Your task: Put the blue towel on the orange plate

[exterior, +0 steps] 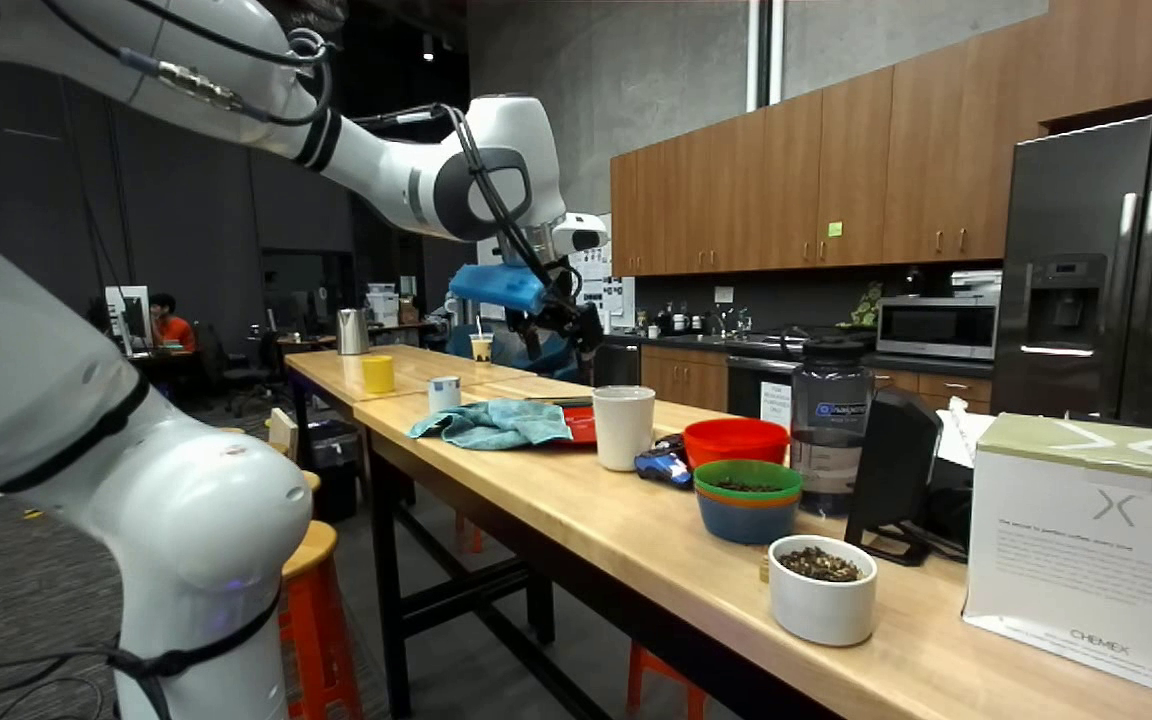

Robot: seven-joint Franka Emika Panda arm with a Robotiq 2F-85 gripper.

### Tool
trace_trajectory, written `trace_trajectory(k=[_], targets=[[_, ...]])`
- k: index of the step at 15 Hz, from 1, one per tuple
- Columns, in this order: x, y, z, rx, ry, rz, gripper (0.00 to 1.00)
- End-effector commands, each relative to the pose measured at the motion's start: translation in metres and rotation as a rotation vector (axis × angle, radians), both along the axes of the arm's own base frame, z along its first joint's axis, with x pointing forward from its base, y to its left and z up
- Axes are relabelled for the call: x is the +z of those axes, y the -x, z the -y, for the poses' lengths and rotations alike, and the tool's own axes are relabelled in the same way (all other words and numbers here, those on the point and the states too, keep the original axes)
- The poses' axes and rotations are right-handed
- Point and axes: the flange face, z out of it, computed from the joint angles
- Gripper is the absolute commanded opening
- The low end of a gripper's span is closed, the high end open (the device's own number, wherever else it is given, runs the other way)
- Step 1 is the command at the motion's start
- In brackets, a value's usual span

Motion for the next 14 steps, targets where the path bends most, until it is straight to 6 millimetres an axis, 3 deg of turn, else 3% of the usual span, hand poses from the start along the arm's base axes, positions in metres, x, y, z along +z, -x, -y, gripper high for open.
trace_trajectory(k=[1, 4, 8, 11, 14], targets=[[0.020, -0.026, -0.019, 0.107, -0.029, 0.033, 1.00], [0.021, -0.034, -0.043, 0.195, -0.052, 0.050, 1.00], [0.007, -0.038, -0.072, 0.299, -0.066, 0.069, 1.00], [-0.012, -0.040, -0.088, 0.352, -0.060, 0.079, 1.00], [-0.047, -0.039, -0.098, 0.373, -0.030, 0.077, 1.00]])
